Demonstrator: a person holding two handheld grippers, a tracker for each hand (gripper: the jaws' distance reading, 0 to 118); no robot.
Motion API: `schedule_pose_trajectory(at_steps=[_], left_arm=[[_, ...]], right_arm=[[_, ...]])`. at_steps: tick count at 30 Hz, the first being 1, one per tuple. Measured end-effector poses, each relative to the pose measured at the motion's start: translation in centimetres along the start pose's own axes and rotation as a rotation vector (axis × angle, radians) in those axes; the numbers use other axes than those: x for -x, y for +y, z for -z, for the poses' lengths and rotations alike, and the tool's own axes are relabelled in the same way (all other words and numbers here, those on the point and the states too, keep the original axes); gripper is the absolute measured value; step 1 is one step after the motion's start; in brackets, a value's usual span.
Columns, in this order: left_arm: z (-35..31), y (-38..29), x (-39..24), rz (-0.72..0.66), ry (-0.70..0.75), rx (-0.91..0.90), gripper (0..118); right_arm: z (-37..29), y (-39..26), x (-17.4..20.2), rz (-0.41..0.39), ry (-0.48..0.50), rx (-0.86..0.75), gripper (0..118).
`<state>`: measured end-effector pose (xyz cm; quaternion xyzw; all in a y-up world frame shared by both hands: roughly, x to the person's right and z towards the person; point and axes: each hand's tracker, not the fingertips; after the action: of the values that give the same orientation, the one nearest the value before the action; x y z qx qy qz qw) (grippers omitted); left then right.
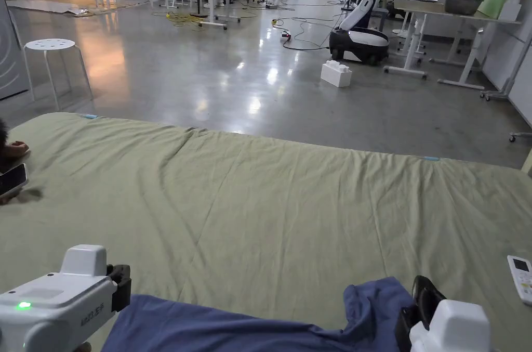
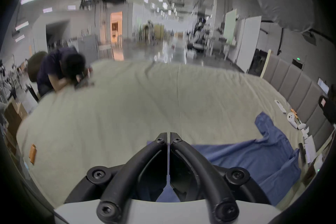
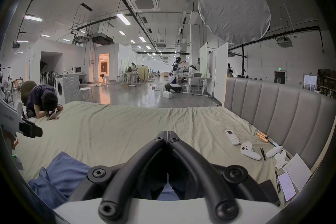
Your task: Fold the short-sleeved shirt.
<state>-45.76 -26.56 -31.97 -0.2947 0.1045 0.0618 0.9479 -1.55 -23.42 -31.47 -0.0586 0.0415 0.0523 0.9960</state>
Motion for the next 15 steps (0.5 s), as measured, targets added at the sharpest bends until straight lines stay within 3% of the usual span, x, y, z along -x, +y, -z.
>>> schedule_pose_trajectory(at_steps=[2, 3, 5, 7, 9, 15], left_arm=[[4.1, 0.4, 1.6, -0.038, -0.029, 0.144, 3], [5.8, 0.5, 2.0, -0.045, -0.026, 0.197, 9], [8.7, 0.5, 2.4, -0.036, -0.016, 0.27, 34], [11.3, 0.7, 2.9, -0.045, -0.023, 0.331, 40], [13.7, 0.7, 3.2, -0.057, -0.016, 0.401, 71], [18.2, 0.3, 3.1, -0.063, -0.007, 0.47, 71]], right_arm=[[0.7, -0.7, -0.1, -0.006, 0.004, 0.025, 0], [1.0, -1.0, -0.2, -0.01, 0.002, 0.038, 0], [1.6, -1.7, -0.4, -0.015, 0.0, 0.066, 0], [2.0, -2.5, -0.7, -0.012, -0.002, 0.096, 0], [2.4, -3.2, -1.0, -0.021, -0.011, 0.12, 0], [3.2, -5.2, -2.2, -0.034, -0.032, 0.193, 0]])
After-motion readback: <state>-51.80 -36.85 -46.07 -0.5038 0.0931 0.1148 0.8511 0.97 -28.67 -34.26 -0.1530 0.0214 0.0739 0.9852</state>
